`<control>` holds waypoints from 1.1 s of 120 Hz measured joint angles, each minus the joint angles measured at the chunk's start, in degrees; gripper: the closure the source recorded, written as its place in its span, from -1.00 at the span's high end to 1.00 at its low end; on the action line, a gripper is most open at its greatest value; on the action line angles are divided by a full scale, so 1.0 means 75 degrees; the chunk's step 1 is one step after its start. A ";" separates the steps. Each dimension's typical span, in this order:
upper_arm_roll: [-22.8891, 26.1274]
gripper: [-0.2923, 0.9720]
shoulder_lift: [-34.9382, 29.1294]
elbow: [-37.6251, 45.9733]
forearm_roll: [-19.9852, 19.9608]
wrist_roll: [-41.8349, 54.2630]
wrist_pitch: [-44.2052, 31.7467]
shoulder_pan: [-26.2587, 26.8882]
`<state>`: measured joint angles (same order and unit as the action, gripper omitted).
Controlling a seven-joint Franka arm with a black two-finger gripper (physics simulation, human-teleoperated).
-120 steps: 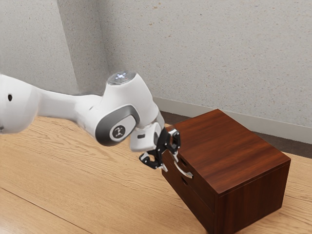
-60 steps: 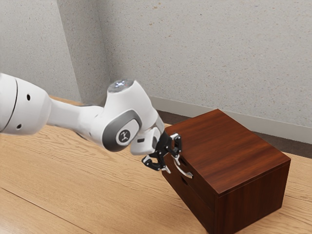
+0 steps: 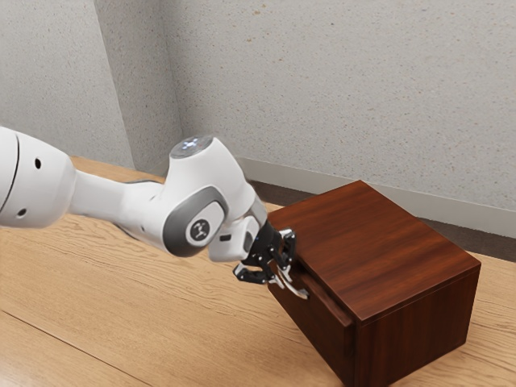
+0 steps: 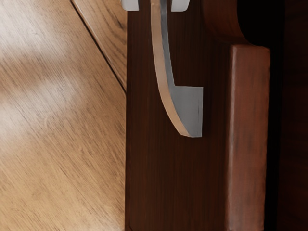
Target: Pull the drawer handle with one arm to open the drawer
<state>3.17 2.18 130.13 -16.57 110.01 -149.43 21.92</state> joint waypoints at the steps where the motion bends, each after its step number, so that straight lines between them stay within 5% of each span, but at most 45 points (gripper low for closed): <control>1: 0.0000 -0.62 -0.0024 0.0028 -0.0007 0.0007 0.0000 0.0002; 132: -0.0357 -0.71 -0.3408 0.3494 -0.0354 0.0504 -0.0008 0.0180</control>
<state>0.49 -23.38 156.33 -19.23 113.79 -149.49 23.27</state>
